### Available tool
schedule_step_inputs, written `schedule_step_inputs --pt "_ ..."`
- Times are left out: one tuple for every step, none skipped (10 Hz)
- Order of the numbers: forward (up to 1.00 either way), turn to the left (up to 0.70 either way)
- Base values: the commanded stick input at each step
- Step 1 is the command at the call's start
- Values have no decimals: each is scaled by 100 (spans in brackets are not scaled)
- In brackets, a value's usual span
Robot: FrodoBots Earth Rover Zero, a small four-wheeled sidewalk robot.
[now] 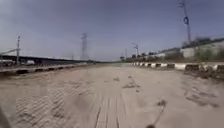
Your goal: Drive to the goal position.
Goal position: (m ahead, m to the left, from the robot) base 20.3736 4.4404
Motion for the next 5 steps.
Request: schedule_step_inputs --pt "100 0" --pt "100 0" --pt "100 0" --pt "100 0" --pt "100 0"
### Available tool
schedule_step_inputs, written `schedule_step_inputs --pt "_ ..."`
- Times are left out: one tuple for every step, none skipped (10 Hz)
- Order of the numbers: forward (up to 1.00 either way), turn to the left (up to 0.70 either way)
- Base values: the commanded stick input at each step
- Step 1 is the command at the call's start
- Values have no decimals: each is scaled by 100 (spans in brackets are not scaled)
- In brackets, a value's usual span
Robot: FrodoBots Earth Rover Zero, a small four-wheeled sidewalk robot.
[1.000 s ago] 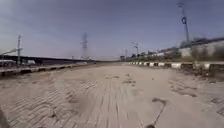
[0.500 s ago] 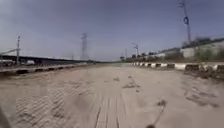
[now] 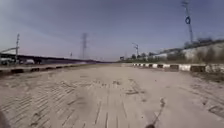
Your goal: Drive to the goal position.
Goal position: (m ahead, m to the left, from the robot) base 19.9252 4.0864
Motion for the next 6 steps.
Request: schedule_step_inputs --pt "100 0" --pt "100 0" --pt "100 0" --pt "100 0" --pt "100 0" --pt "100 0"
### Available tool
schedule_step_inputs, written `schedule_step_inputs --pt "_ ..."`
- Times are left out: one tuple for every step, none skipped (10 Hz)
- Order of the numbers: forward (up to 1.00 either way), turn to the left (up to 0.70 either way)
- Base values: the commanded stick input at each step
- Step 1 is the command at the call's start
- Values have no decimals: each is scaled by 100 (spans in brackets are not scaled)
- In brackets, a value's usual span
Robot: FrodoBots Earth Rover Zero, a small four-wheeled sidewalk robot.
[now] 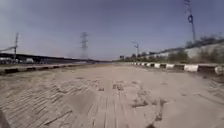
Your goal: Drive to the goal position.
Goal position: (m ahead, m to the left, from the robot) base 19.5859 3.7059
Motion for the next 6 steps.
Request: schedule_step_inputs --pt "100 0" --pt "100 0" --pt "100 0" --pt "100 0" --pt "100 0" --pt "100 0"
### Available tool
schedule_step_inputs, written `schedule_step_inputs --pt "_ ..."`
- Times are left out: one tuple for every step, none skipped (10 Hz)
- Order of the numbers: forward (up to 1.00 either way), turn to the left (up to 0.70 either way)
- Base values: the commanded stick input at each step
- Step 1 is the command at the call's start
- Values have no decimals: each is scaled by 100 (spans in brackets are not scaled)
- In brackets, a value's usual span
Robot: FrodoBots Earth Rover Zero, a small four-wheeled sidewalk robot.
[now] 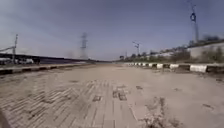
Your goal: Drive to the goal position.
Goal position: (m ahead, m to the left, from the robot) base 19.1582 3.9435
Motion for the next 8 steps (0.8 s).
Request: schedule_step_inputs --pt "100 0" --pt "100 0" --pt "100 0" --pt "100 0" --pt "100 0" --pt "100 0" --pt "100 0" --pt "100 0"
